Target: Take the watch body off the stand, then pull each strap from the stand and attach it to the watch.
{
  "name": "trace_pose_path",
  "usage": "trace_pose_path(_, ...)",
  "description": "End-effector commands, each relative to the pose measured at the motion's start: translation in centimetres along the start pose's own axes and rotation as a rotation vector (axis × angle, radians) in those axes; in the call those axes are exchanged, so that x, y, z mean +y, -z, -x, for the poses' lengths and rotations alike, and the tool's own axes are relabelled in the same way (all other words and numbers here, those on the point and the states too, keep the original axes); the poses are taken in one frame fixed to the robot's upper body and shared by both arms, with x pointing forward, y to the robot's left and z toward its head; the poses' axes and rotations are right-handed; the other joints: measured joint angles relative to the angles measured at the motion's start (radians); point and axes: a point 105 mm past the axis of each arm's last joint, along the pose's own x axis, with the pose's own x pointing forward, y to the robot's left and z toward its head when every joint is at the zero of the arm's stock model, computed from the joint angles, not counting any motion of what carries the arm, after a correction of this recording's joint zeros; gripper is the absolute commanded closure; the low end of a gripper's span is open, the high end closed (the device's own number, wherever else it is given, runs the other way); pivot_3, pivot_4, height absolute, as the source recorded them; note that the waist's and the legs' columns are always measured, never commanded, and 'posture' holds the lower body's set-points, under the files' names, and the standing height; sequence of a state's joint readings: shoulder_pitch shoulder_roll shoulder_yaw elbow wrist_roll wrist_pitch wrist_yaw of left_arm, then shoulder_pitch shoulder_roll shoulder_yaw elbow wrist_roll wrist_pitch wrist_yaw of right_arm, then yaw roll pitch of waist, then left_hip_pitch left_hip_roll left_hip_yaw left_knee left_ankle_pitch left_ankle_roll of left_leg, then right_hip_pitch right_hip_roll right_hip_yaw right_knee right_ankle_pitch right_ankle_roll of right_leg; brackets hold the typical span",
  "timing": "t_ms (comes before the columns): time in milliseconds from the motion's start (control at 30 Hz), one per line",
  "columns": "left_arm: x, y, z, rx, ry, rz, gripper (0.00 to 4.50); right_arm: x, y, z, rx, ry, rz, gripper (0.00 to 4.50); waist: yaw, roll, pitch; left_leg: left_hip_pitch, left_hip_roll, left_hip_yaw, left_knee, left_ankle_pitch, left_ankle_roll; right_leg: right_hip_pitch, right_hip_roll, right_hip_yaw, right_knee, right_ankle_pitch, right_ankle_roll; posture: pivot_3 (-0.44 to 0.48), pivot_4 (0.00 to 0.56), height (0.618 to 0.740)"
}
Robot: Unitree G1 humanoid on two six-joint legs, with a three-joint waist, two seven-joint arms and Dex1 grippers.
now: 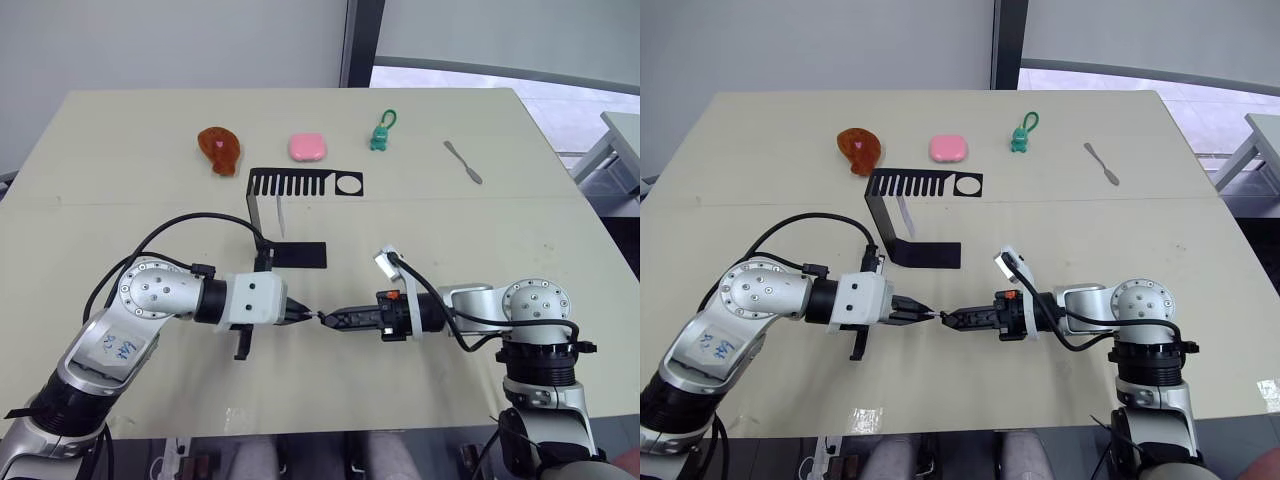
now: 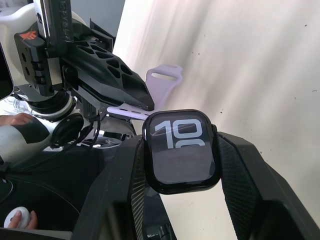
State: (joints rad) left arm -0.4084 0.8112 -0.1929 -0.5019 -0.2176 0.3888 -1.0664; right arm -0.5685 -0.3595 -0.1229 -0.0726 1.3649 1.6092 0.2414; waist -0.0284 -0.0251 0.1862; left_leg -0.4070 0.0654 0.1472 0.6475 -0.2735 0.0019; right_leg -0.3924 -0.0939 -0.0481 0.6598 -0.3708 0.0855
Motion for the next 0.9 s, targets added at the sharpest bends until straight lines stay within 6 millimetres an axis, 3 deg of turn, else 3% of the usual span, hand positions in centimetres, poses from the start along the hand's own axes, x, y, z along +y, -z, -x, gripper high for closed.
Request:
trace_pose_path(33,-0.4,-1.8,-0.6,-0.039,0.025,-0.079,4.50,1.2,0.2,-0.6,0.020,-0.048,0.039,2.90,0.000,0.000,0.000,0.000,0.000,0.000,0.000,0.000,0.000,0.000,0.000,0.000,0.000,0.000,0.000,0.000,0.150,0.740)
trace_pose_path(900,-0.6,-0.7,-2.2,-0.015,0.026,-0.084,4.50,1.5,0.4,-0.7,0.034,-0.056,0.044,2.90,0.000,0.000,0.000,0.000,0.000,0.000,0.000,0.000,0.000,0.000,0.000,0.000,0.000,0.000,0.000,0.000,0.150,0.740)
